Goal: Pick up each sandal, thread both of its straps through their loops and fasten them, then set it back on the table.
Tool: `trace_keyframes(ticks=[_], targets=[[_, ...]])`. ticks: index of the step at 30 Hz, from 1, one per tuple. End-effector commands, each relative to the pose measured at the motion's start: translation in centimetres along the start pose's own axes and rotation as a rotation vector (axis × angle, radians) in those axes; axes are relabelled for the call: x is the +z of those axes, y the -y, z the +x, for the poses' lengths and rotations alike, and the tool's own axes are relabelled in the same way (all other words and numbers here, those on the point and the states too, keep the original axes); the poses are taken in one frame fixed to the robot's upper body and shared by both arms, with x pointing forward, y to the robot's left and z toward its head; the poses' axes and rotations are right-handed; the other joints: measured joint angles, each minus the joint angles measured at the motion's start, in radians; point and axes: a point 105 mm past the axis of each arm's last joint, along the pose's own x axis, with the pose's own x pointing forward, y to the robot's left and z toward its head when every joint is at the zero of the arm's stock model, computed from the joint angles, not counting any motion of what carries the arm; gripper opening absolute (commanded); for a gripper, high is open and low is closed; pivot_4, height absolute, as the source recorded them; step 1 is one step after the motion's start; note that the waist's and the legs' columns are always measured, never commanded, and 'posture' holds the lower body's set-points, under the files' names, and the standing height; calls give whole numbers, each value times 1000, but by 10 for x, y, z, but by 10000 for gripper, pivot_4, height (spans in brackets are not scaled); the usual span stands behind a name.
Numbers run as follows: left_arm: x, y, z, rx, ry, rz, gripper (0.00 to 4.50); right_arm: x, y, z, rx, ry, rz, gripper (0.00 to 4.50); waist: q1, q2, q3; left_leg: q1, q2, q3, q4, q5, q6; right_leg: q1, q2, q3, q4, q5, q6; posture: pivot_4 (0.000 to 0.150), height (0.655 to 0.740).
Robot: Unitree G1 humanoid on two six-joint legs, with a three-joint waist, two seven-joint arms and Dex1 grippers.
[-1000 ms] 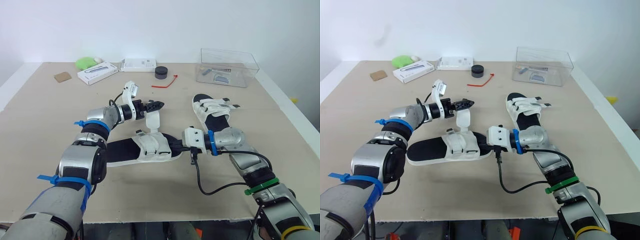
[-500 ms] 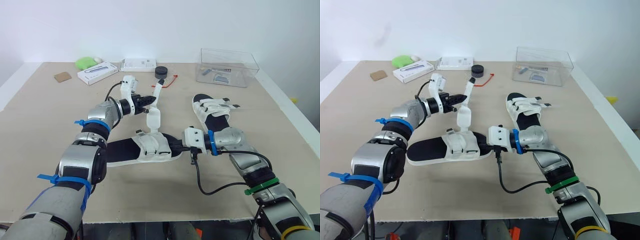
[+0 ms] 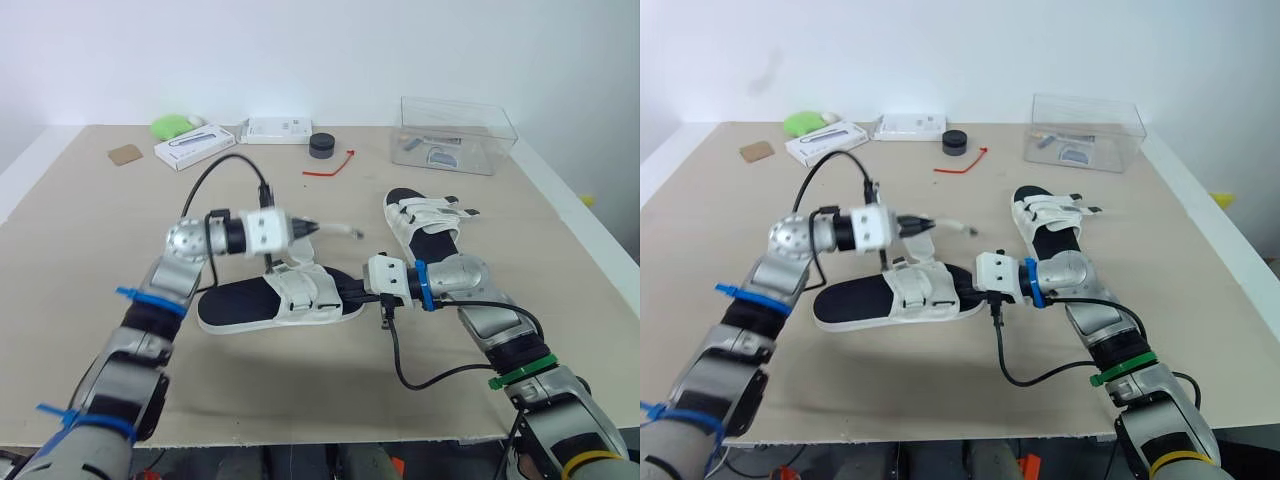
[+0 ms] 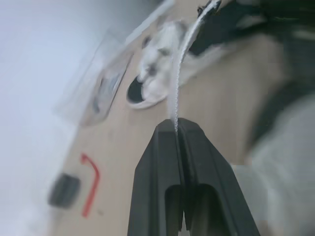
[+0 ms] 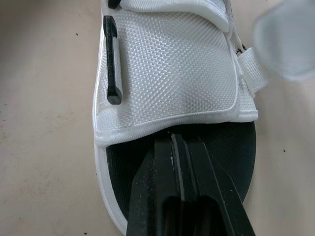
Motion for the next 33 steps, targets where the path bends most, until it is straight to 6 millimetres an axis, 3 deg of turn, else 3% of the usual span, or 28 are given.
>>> trace_keyframes(ticks=[1,6,13,16,21,26,30,33], targets=[[32,-11,-10,11,92,314,732,-23,-13,2,50,-89,51,0,0,0,0,0,0,0,0,0,0,0,0,0,0,1,0,1500,7400],[42,3,-12,-94,140,509,732,-22,-11,6,63,-85,45,0,0,0,0,1,0,1,0,1,2,2,-1,-1,-1,2,0,1500,7400],[38,31,-4,-244,145,452,732,-21,-9,8,69,-79,39,0,-1,0,0,2,0,2,0,2,4,2,2,-3,-1,3,0,1500,7400],[41,30,-2,-255,147,421,9130,-22,-10,7,70,-81,39,0,-1,0,0,2,1,2,0,2,4,1,5,-3,-1,2,0,1500,7400],[45,17,-10,-230,118,305,32651,-24,-12,6,70,-85,45,0,-1,0,0,2,1,2,0,2,4,1,4,-3,-1,2,0,1500,7400],[43,-3,-32,-178,32,-107,32651,-25,-15,5,72,-87,49,0,-2,1,0,1,1,1,0,2,4,0,6,-3,-1,1,0,1500,7400],[47,-15,-59,-154,-5,-642,32651,-25,-15,4,75,-89,48,0,-3,0,0,0,2,0,0,2,4,0,7,-3,0,-3,5,1500,7400],[69,-3,-78,-254,33,-1080,32651,-25,-15,5,78,-87,47,0,-4,0,0,1,3,-1,0,2,4,0,7,-5,0,-5,6,1500,7400]])
